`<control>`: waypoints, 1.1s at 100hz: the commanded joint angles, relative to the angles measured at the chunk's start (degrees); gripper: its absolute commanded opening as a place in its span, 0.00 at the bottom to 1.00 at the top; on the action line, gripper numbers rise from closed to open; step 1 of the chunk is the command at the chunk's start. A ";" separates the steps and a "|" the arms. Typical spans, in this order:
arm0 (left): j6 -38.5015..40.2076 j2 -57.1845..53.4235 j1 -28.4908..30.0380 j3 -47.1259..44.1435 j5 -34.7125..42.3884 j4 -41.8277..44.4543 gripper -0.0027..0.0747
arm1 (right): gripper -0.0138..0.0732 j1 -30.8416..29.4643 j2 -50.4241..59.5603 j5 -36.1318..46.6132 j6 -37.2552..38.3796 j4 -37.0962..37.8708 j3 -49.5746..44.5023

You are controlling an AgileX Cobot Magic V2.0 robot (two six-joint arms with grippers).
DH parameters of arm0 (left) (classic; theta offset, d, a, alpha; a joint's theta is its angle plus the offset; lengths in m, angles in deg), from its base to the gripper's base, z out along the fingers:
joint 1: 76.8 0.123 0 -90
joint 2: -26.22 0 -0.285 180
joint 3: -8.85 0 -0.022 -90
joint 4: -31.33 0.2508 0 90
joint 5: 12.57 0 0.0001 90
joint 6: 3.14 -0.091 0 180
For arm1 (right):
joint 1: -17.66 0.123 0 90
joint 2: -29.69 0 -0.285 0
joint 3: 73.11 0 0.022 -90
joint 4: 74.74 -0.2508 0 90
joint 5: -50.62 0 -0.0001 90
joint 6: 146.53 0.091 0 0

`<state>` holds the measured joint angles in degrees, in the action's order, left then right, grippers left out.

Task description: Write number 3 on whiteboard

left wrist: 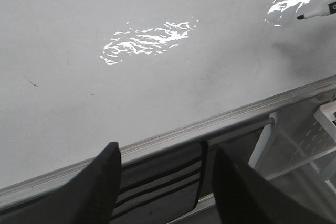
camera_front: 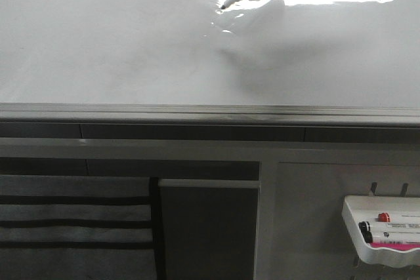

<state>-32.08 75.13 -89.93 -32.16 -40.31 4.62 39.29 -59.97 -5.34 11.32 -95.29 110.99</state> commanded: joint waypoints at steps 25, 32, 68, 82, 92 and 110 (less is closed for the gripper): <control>0.69 -0.13 0.14 1.57 4.32 -1.54 0.51 | 0.20 0.01 -7.03 -0.66 -1.10 2.26 9.93; 0.69 -0.13 0.14 1.57 4.32 -1.54 0.51 | 0.20 -0.13 -7.39 -0.55 -1.10 3.29 9.93; 0.69 -0.13 0.14 1.57 4.32 -1.54 0.51 | 0.20 -4.50 -6.88 -3.74 0.04 0.20 6.02; 0.69 -0.13 0.14 1.57 4.32 -1.54 0.51 | 0.20 -1.62 -8.71 2.56 0.02 -0.08 4.94; 0.69 -0.13 0.14 1.57 4.69 -1.38 0.51 | 0.20 -1.94 -8.65 1.40 0.55 0.59 5.02; 0.69 -0.13 0.14 1.57 5.01 -0.76 0.51 | 0.20 -3.72 -6.08 -2.93 0.68 0.92 1.40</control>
<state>-32.04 75.13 -89.93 -32.16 -39.66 4.68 36.65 -69.41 -10.32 11.83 -96.04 113.45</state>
